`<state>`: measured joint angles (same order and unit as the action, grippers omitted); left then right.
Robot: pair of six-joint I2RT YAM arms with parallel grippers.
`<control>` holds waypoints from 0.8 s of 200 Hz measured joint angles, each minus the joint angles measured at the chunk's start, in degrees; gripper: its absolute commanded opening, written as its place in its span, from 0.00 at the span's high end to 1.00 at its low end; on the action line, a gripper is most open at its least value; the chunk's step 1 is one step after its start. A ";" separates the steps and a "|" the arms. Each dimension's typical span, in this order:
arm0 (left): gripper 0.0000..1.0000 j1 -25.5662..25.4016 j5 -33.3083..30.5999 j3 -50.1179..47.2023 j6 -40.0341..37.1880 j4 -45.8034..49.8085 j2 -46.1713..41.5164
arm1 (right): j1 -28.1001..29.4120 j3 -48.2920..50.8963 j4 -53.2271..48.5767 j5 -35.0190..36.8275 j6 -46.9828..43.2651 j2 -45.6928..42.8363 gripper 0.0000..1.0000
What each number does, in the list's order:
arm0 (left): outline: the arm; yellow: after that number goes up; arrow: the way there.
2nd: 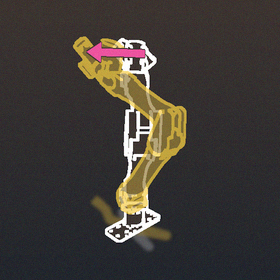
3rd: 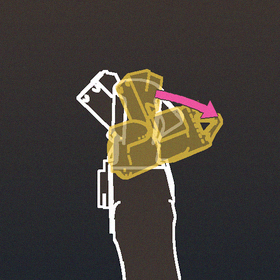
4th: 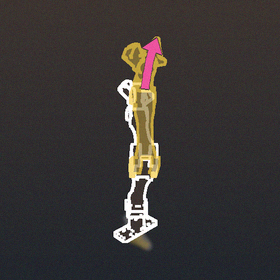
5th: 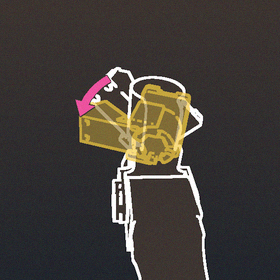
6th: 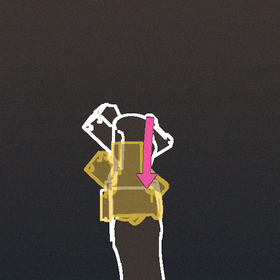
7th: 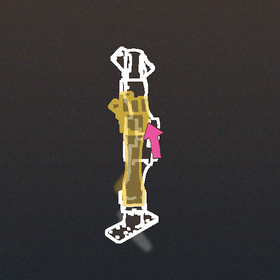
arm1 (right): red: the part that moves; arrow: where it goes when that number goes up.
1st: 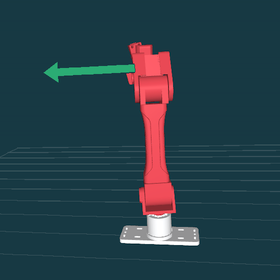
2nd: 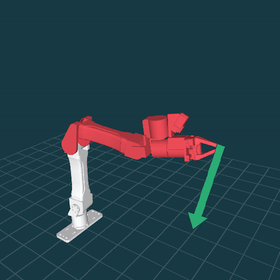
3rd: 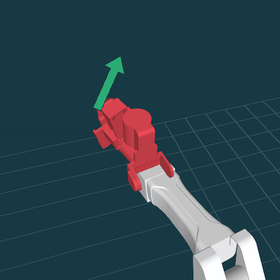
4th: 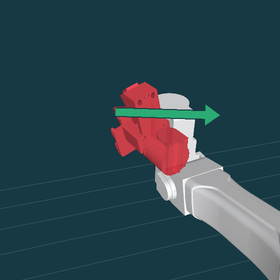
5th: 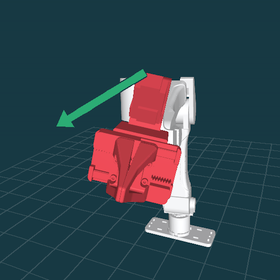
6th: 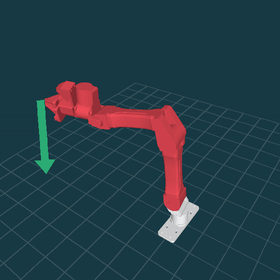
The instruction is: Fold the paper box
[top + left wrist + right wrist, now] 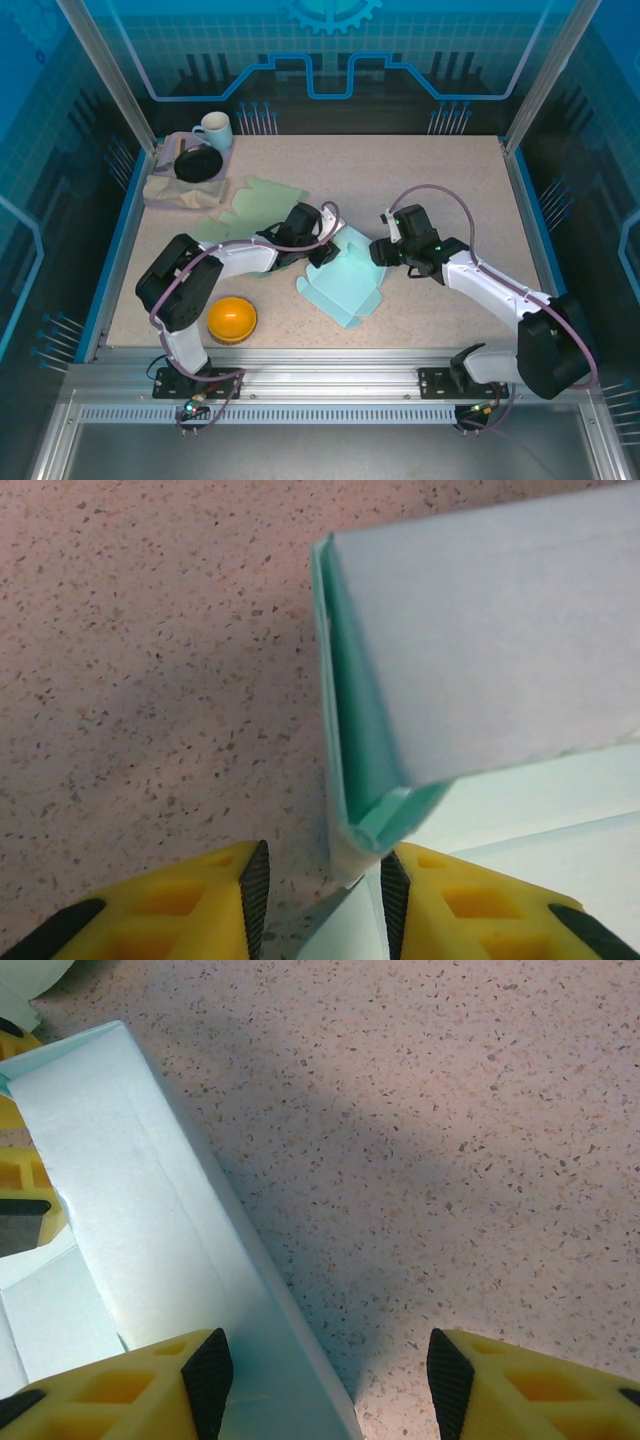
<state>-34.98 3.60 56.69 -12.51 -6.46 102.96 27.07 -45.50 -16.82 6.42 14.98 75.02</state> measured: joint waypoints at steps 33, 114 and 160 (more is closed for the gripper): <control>0.73 0.00 1.95 0.90 2.36 -1.38 0.28 | 0.02 -0.50 0.52 -0.70 0.02 0.87 0.42; 0.93 -1.16 -5.40 2.03 9.68 -6.78 3.06 | 0.07 -1.14 2.38 0.68 1.84 2.62 0.42; 0.98 -5.38 -18.01 3.43 11.67 -8.31 5.22 | 0.04 -1.16 3.39 2.51 4.22 3.39 0.42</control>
<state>-40.36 -14.41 60.12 -0.84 -14.76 108.18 27.11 -46.65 -13.43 8.93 19.20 78.41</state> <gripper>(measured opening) 0.094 0.576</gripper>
